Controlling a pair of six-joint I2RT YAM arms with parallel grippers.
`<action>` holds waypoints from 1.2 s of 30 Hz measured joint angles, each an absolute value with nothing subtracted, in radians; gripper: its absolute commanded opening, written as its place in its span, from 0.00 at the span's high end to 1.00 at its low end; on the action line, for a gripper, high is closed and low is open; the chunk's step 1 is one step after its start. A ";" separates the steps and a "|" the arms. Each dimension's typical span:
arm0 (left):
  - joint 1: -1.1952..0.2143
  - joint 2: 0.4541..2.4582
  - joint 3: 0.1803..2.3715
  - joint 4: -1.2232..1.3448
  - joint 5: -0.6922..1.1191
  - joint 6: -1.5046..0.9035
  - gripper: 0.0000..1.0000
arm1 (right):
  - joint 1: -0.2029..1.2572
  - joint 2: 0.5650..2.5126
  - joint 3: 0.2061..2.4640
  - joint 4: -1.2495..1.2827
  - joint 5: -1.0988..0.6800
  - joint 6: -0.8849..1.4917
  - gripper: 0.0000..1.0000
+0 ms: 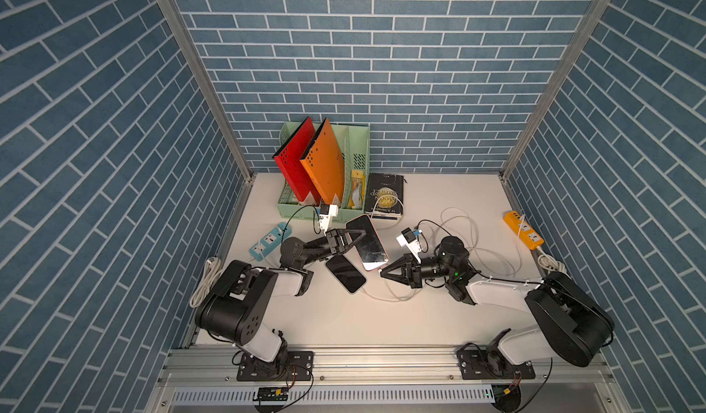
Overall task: Plug the charging cable into the phone
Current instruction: Insert the charging cable into the phone.
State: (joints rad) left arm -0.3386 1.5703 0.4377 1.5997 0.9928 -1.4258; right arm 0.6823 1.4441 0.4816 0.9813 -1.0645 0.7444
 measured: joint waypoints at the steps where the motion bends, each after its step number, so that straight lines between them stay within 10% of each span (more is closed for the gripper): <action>1: -0.339 1.570 0.437 1.600 0.991 -1.425 1.00 | 0.682 1.446 0.483 0.978 -1.065 0.746 1.00; 36: -0.317 1.580 0.408 1.618 0.939 -1.341 1.00 | 0.673 1.552 0.586 0.924 -1.110 0.816 1.00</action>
State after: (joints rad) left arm -0.3172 1.5803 0.4076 1.6180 0.9386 -1.3407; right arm 0.6727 1.5520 0.5858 0.9237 -1.1095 0.8162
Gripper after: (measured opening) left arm 0.120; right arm 0.086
